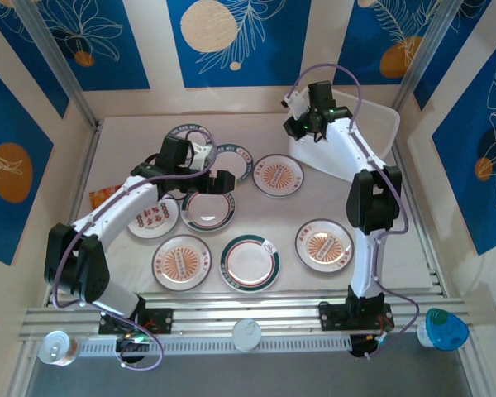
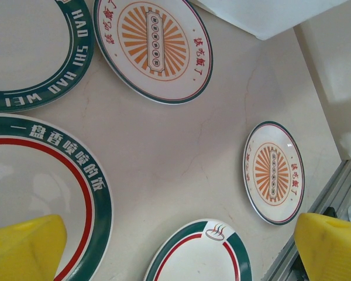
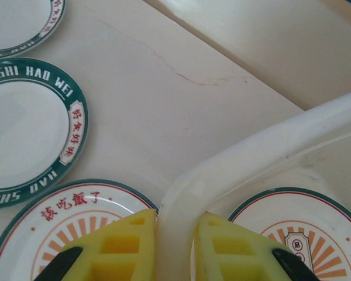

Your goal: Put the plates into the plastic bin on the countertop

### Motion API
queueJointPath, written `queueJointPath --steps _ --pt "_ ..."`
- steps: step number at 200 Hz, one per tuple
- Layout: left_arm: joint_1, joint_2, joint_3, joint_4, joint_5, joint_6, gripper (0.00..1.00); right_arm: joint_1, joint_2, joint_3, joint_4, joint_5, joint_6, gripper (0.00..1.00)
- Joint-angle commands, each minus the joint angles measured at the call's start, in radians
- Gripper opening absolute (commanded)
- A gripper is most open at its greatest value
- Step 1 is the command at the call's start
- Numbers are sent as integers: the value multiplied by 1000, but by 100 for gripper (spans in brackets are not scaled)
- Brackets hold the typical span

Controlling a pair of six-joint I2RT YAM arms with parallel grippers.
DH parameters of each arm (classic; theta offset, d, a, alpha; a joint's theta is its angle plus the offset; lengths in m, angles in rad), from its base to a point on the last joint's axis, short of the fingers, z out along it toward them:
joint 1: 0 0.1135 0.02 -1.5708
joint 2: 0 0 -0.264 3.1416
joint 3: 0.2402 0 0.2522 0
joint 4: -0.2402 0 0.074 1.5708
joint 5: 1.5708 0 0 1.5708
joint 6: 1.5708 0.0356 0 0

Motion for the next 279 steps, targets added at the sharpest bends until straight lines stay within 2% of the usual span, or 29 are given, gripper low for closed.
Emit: queueJointPath --steps 1,54,168,213,252,279 --pt "-10 -24 28 -5 -4 -12 100 -35 -78 -75 10 -2 -34 7" --pt "-19 -27 29 4 -1 -20 100 -85 -177 -197 18 0 -52 4" --pt "-21 -20 61 -9 26 9 100 -75 -487 -516 -145 -139 -232 4" --pt "-21 -17 58 -9 35 0 100 -59 -608 -633 -159 -196 -320 3" --pt "-23 10 55 1 22 -86 100 -9 -704 -754 -136 -266 -365 3" --pt "-26 44 63 19 -3 -220 100 24 -726 -805 -143 -241 -373 3"
